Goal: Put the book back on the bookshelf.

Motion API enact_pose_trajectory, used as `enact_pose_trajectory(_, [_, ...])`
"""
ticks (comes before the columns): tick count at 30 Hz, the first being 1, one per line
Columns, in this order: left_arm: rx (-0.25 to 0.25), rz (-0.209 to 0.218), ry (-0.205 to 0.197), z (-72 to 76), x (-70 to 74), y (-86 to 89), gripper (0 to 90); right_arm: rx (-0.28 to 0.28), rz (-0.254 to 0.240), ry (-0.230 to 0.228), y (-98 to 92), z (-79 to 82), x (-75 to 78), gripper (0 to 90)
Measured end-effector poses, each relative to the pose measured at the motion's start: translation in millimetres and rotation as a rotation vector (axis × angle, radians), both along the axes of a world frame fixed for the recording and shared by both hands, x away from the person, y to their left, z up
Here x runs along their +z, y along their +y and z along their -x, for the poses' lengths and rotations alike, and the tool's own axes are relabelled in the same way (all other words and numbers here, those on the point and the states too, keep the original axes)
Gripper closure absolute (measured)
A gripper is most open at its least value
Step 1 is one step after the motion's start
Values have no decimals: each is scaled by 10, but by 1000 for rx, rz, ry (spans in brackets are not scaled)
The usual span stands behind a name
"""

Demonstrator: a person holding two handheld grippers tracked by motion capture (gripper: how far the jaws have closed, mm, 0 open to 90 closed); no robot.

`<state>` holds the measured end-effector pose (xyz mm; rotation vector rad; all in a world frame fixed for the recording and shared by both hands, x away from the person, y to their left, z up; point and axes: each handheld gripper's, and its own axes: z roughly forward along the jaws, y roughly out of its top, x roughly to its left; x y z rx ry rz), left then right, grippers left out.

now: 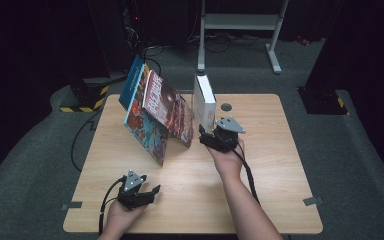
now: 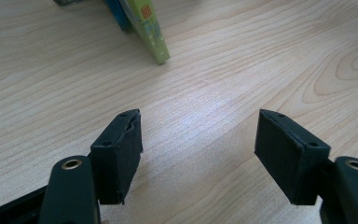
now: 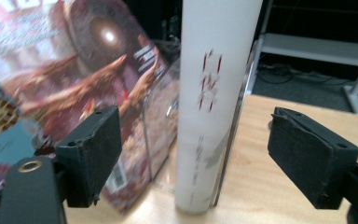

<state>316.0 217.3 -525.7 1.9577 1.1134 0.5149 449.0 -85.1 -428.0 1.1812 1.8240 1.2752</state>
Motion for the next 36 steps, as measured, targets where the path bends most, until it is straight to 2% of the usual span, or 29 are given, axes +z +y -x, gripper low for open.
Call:
enact_pose_trajectory(11, [-32, 1, -8, 7, 1, -8, 270, 38, 37, 38, -169, 300, -201, 136])
enact_pose_trajectory(16, [-24, 7, 0, -6, -1, -1, 261, 46, 51, 84, -289, 436, -342, 133])
enact_pose_trajectory(20, [-29, 12, 23, -19, -2, 0, 267, 48, 57, 110, -393, 537, -446, 133])
enact_pose_trajectory(23, [-28, 6, 17, -21, -4, -7, 267, 40, 62, 141, -481, 611, -515, 128])
enact_pose_trajectory(31, [-30, 5, 28, -25, -4, -3, 260, 20, 115, 194, -817, 802, -701, 128])
enact_pose_trajectory(33, [-36, 10, 34, -23, -6, -8, 266, 13, 143, 220, -939, 838, -746, 127])
enact_pose_trajectory(36, [-35, 8, 32, -21, -5, -7, 258, -1, 160, 264, -1107, 892, -811, 127])
